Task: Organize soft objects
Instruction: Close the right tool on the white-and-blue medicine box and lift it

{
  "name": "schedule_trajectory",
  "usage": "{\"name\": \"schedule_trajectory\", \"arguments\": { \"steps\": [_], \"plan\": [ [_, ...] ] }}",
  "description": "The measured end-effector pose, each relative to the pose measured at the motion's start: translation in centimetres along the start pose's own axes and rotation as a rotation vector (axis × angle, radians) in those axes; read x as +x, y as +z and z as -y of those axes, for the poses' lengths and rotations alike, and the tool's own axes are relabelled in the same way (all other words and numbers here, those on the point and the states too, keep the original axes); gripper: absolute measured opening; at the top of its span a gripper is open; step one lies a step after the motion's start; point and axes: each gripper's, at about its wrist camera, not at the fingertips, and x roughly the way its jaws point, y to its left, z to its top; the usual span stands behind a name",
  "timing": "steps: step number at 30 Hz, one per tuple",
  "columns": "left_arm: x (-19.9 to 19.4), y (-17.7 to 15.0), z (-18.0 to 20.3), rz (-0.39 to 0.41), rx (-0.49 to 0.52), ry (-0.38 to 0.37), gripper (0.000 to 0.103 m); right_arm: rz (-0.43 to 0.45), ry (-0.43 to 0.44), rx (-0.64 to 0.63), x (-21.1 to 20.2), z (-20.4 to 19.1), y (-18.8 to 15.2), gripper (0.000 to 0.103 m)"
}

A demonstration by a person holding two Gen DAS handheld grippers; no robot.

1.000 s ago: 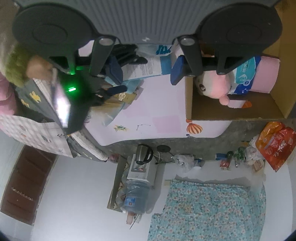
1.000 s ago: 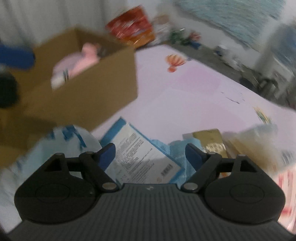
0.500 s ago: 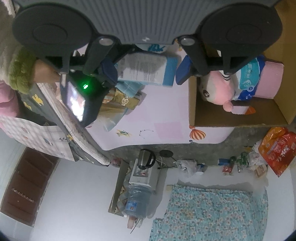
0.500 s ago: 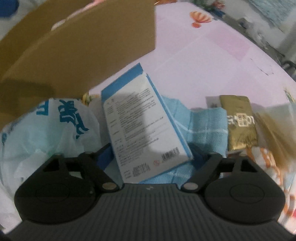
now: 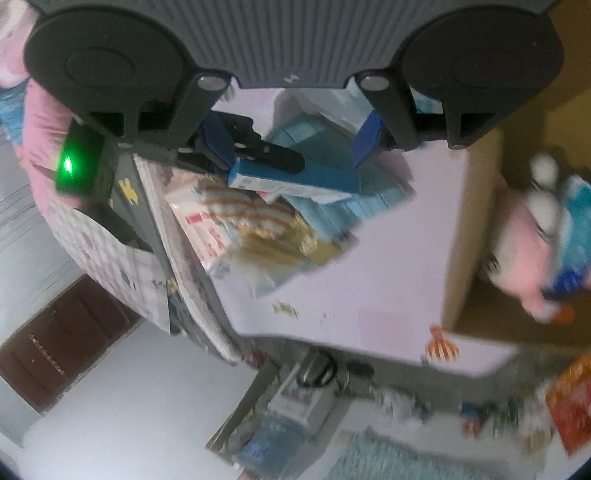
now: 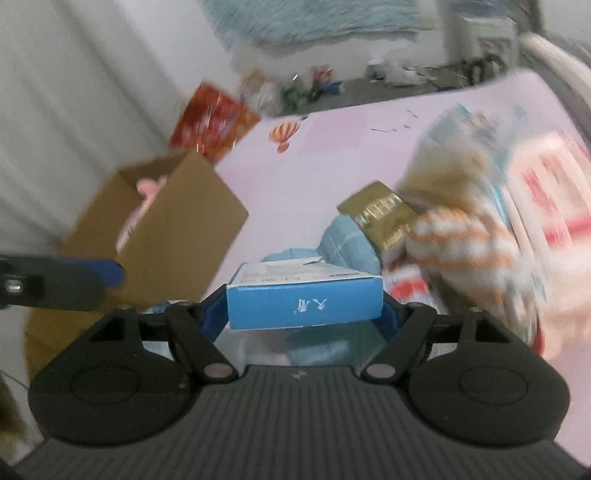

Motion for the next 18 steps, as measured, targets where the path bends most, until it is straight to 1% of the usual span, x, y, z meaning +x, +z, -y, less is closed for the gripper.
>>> {"name": "schedule_trajectory", "arguments": {
  "steps": [2,5,8,11,13,16,17,18],
  "plan": [
    [1.1,-0.4,0.3,-0.045,-0.02,-0.015,0.072,0.046,-0.005,0.025,-1.0,0.3,-1.8,0.076],
    [2.6,-1.5,1.2,-0.103,-0.017,-0.011,0.072,0.089,-0.028,0.063,-2.6,0.4,-4.7,0.076],
    [3.7,-2.4,1.7,-0.149,-0.017,-0.007,0.072,0.117,-0.015,0.093,-3.7,0.2,-7.7,0.076],
    [4.3,-3.3,2.0,-0.169,-0.002,0.012,0.072,0.133,0.007,0.113,-4.9,-0.1,-10.5,0.076],
    [4.7,-3.7,2.2,-0.183,0.009,0.026,0.072,0.147,0.042,0.139,-5.7,-0.2,-12.1,0.076],
    [5.4,-4.3,2.7,-0.199,0.043,0.045,0.071,0.176,0.066,0.136,-6.2,-0.8,-13.9,0.072],
    [5.6,-4.5,2.9,-0.2,0.053,0.053,0.071,0.184,0.073,0.134,-6.3,-1.0,-14.4,0.073],
    [5.7,-4.7,3.0,-0.2,0.063,0.062,0.066,0.192,0.071,0.128,-6.4,-1.0,-14.8,0.074]
  ]
}}
